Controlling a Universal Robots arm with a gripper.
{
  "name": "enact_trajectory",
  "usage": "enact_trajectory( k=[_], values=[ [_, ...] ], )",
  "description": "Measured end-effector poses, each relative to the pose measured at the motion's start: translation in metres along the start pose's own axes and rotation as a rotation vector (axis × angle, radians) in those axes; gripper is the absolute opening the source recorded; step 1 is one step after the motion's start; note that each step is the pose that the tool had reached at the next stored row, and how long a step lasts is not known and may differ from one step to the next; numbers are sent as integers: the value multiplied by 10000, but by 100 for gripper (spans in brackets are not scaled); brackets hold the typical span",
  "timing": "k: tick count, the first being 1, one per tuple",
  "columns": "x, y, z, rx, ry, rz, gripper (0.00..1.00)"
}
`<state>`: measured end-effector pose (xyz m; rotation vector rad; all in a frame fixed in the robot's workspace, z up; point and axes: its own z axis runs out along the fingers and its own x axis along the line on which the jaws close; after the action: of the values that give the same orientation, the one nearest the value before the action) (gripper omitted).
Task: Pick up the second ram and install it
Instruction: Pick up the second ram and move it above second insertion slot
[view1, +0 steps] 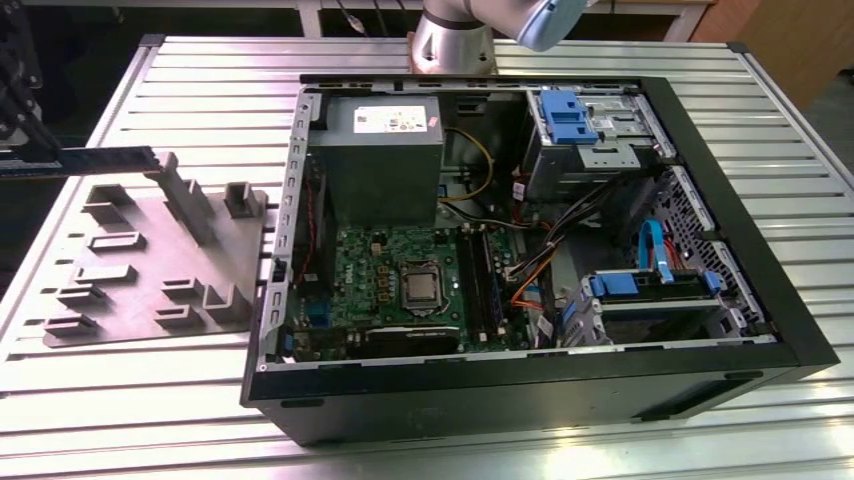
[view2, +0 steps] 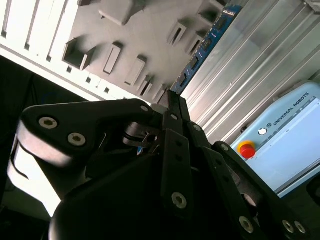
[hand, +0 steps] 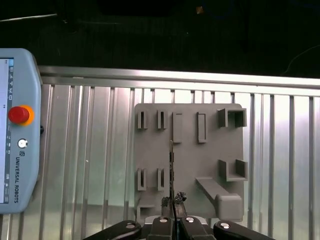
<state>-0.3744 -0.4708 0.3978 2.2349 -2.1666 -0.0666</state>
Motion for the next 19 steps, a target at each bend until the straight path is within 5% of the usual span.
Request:
enact_trajectory(
  k=[19],
  values=[
    [3, -85, -38, -20, 1, -1, 12]
  ],
)
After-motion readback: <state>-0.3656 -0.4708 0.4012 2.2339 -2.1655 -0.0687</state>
